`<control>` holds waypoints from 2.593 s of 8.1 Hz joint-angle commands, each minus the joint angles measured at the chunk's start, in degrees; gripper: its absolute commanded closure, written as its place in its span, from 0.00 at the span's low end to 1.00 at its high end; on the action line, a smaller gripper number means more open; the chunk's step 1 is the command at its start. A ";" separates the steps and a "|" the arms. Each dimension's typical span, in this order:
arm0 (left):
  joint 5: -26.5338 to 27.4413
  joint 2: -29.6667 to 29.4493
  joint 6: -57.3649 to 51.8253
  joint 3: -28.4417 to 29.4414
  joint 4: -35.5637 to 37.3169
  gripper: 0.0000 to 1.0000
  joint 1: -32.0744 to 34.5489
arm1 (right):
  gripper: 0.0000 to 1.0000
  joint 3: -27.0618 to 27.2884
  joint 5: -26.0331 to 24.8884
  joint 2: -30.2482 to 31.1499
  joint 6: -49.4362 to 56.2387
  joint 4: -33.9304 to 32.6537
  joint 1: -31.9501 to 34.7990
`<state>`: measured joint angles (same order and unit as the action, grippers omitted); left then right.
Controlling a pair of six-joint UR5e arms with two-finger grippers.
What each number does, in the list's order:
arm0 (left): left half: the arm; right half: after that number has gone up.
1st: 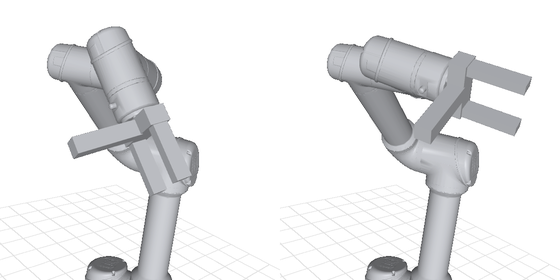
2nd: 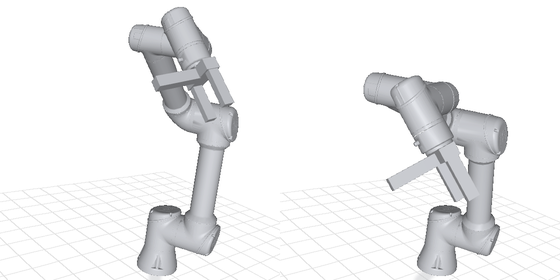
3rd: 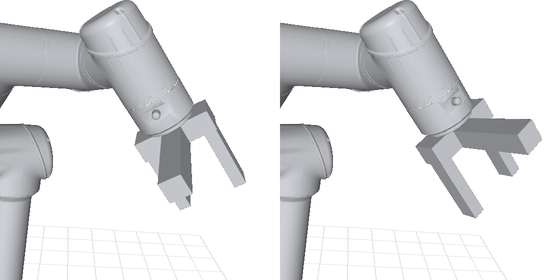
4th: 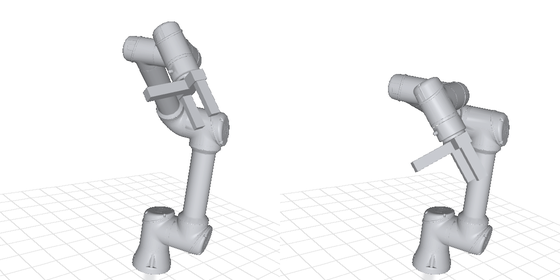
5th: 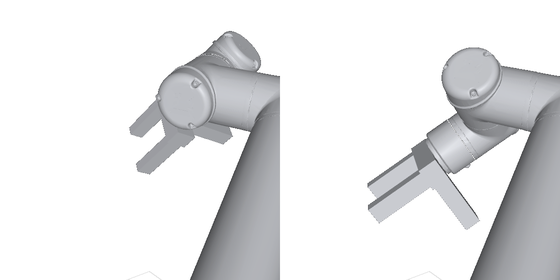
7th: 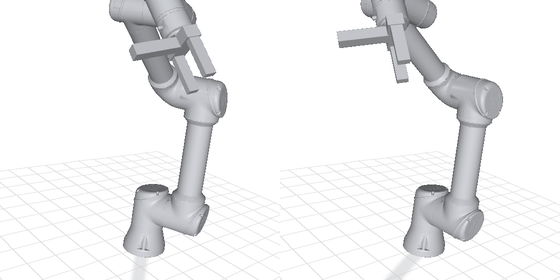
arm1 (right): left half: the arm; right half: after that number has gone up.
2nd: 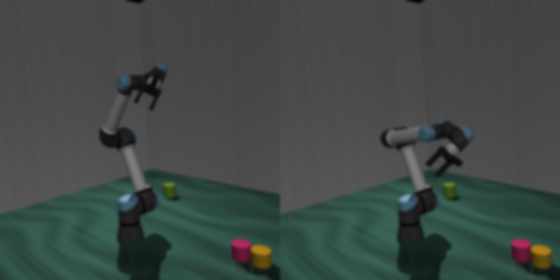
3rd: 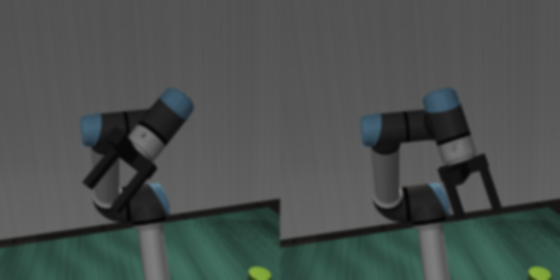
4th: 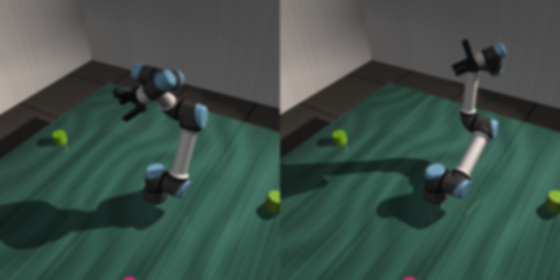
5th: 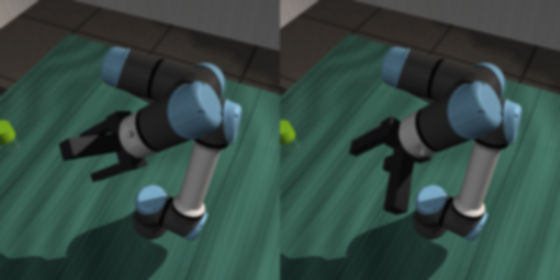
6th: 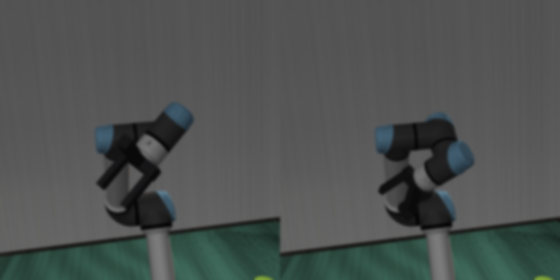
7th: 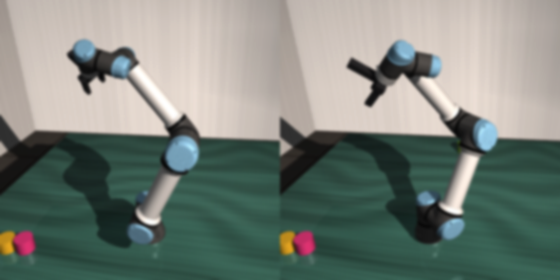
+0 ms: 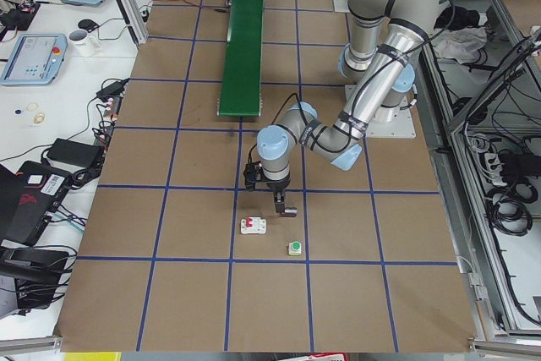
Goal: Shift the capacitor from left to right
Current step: 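Lower the left gripper over the brown capacitor near the robot, then close the left gripper on the brown capacitor and lift it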
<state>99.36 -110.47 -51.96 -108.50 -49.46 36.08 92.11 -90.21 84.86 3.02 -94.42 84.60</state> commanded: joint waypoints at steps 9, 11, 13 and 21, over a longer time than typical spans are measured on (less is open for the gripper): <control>7.68 -4.74 -4.38 -0.58 0.33 0.11 -0.92 | 0.00 0.00 -0.84 -0.23 0.14 -0.15 -0.13; 9.97 -4.84 -4.12 -0.58 0.33 0.18 -0.92 | 0.00 0.00 -0.76 -0.14 -0.03 -0.15 -0.13; 10.24 -4.84 -4.12 -0.58 0.42 0.21 -0.92 | 0.00 0.00 -0.76 -0.14 0.06 -0.15 -0.13; 2.63 -4.13 -4.20 -0.31 4.27 0.30 -0.40 | 0.00 0.00 -0.76 -0.14 0.06 -0.15 -0.13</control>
<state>107.72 -114.46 -56.01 -108.86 -47.40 35.73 92.11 -90.97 84.73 3.08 -94.57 84.46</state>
